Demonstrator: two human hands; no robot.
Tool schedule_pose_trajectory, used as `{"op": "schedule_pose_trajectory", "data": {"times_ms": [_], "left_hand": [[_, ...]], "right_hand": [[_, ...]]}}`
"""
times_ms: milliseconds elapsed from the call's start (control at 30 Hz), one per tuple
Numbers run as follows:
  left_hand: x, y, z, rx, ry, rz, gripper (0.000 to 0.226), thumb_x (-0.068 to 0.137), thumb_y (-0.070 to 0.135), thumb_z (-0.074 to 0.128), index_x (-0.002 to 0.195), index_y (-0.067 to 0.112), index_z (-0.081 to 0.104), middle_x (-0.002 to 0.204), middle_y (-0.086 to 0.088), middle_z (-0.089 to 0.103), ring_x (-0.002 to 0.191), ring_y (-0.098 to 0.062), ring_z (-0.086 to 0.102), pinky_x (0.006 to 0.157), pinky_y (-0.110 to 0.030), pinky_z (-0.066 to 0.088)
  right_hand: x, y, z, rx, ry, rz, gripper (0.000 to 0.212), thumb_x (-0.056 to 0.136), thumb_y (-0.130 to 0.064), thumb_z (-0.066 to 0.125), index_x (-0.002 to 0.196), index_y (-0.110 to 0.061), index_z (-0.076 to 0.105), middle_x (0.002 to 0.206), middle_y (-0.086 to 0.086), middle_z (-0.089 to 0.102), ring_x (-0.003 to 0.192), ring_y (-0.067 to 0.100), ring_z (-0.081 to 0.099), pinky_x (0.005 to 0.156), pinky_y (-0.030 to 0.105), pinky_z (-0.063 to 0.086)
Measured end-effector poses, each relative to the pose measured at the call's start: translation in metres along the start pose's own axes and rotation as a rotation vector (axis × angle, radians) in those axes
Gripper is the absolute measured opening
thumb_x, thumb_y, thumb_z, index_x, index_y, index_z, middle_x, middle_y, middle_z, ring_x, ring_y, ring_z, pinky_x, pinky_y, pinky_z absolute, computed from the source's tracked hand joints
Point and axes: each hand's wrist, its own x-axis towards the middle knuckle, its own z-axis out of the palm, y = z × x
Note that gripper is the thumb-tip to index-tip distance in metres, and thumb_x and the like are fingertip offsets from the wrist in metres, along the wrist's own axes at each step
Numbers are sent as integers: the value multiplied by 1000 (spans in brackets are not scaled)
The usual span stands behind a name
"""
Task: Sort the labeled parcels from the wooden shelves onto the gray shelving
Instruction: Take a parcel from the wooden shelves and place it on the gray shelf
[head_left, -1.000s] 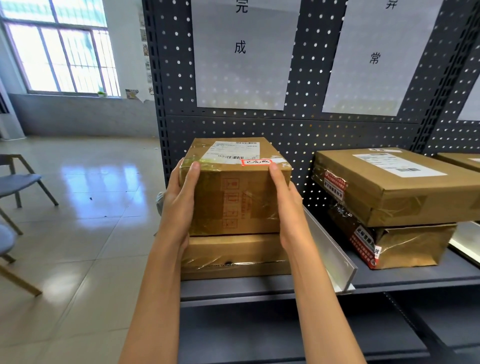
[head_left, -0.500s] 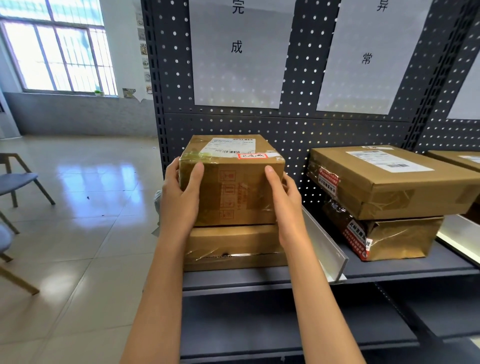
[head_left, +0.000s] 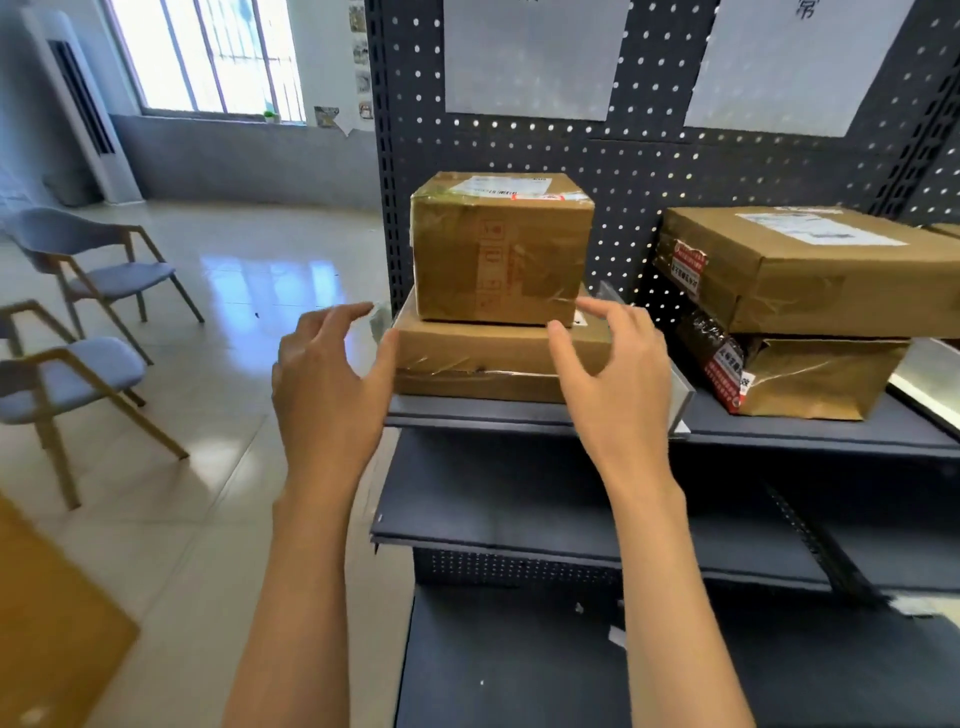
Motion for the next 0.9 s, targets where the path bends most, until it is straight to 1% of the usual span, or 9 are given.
{"op": "schedule_pose_trajectory", "data": {"times_ms": [67, 133, 200, 300, 433, 533, 700, 800, 900], "left_hand": [[-20, -7, -19, 46, 29, 27, 29, 92, 30, 61, 117, 17, 65, 123, -8, 60, 114, -29, 53, 93, -38, 39], [-40, -15, -39, 116, 58, 25, 26, 92, 29, 61, 115, 16, 66, 121, -8, 61, 112, -28, 53, 89, -34, 38], [-60, -25, -60, 202, 85, 7, 26, 92, 30, 61, 114, 16, 66, 119, -9, 62, 111, -28, 52, 87, -33, 38], [-85, -40, -90, 291, 87, -5, 27, 92, 33, 60, 110, 14, 68, 113, -10, 64, 106, -30, 56, 86, -42, 45], [-105, -56, -131, 371, 100, -57, 28, 92, 34, 60, 110, 15, 68, 113, -8, 66, 104, -27, 57, 83, -40, 44], [-113, -70, -166, 418, 147, -74, 25, 91, 32, 61, 108, 15, 68, 111, -7, 66, 103, -26, 57, 84, -41, 45], [-113, -111, -238, 458, 283, -137, 22, 91, 29, 60, 104, 14, 68, 108, -8, 65, 99, -28, 56, 82, -41, 42], [-114, -141, -290, 513, 345, -192, 23, 91, 33, 58, 105, 16, 67, 109, -7, 64, 99, -26, 56, 84, -43, 45], [-118, -176, -350, 565, 434, -251, 22, 91, 33, 59, 105, 18, 67, 109, -6, 64, 100, -26, 56, 82, -41, 46]], "right_hand": [[-15, -6, -3, -33, -28, -68, 33, 92, -38, 58, 119, -19, 60, 117, -4, 55, 114, 13, 45, 99, 33, 39], [-33, -13, -2, -17, -68, -116, 34, 92, -39, 57, 118, -18, 60, 114, -2, 58, 111, 16, 48, 96, 37, 42], [-54, -17, 2, 35, -121, -144, 34, 91, -39, 58, 117, -17, 61, 111, 0, 60, 106, 18, 52, 93, 35, 44], [-88, -25, 12, 96, -202, -157, 32, 90, -38, 59, 114, -16, 63, 109, 0, 62, 102, 19, 54, 87, 33, 42], [-118, -51, 24, 138, -297, -202, 29, 90, -35, 62, 113, -17, 63, 107, 0, 61, 100, 19, 54, 86, 36, 44], [-131, -82, 36, 150, -337, -258, 30, 90, -35, 63, 113, -17, 63, 109, 1, 62, 102, 20, 54, 88, 40, 45], [-156, -144, 74, 217, -385, -319, 30, 90, -35, 62, 114, -18, 64, 110, 2, 62, 104, 23, 54, 89, 44, 46], [-178, -188, 109, 278, -434, -318, 29, 89, -33, 64, 113, -18, 65, 109, 1, 62, 104, 23, 54, 91, 41, 45], [-209, -241, 151, 334, -520, -350, 28, 87, -32, 66, 112, -18, 66, 109, -1, 62, 106, 20, 53, 91, 36, 42]]}}
